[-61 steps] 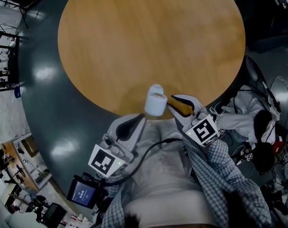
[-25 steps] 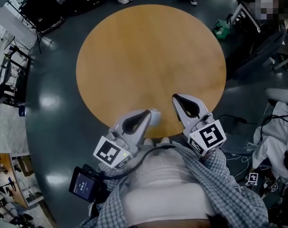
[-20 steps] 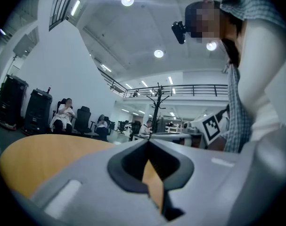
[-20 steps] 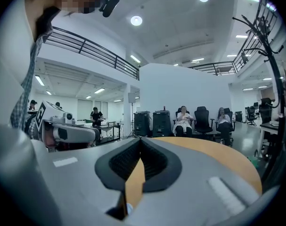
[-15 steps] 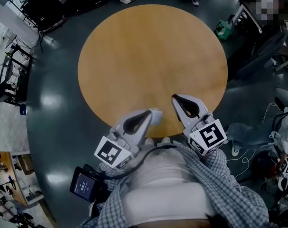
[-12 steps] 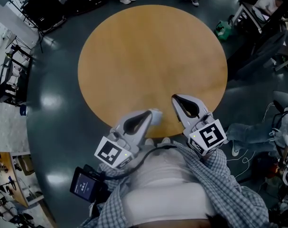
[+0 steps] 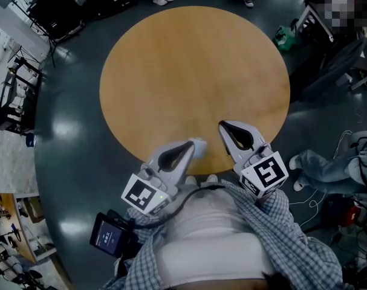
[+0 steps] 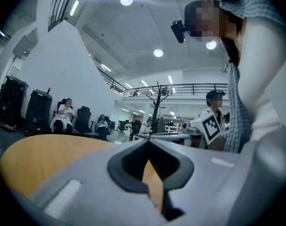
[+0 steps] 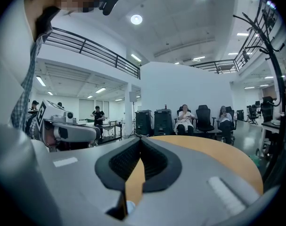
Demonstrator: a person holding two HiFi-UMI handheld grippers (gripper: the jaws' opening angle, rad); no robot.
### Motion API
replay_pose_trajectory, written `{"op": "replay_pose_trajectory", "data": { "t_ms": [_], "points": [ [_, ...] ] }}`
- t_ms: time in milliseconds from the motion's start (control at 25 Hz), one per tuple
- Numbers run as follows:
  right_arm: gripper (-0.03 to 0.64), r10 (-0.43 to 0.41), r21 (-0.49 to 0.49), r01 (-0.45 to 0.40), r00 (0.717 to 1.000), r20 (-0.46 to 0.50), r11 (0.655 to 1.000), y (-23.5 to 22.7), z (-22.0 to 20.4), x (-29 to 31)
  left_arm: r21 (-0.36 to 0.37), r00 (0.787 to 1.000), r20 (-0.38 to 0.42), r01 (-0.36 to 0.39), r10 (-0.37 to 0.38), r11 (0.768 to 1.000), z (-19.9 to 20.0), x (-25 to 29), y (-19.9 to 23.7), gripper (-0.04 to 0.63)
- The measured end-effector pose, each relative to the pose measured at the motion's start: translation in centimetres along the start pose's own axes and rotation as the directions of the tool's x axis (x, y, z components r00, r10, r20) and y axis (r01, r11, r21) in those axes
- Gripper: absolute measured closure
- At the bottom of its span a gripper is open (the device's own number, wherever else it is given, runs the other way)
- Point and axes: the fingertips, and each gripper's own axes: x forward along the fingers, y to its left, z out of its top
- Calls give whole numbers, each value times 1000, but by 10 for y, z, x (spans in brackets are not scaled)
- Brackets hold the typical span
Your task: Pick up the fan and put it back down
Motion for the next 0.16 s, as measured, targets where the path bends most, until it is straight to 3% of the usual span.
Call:
{"op": "replay_pose_trajectory", "data": {
  "t_ms": [160],
  "points": [
    [614, 0, -7, 0, 1000, 6, 1000, -1, 0, -3, 1, 1000, -2, -3, 3, 1000, -2, 1, -3, 597]
  ]
}}
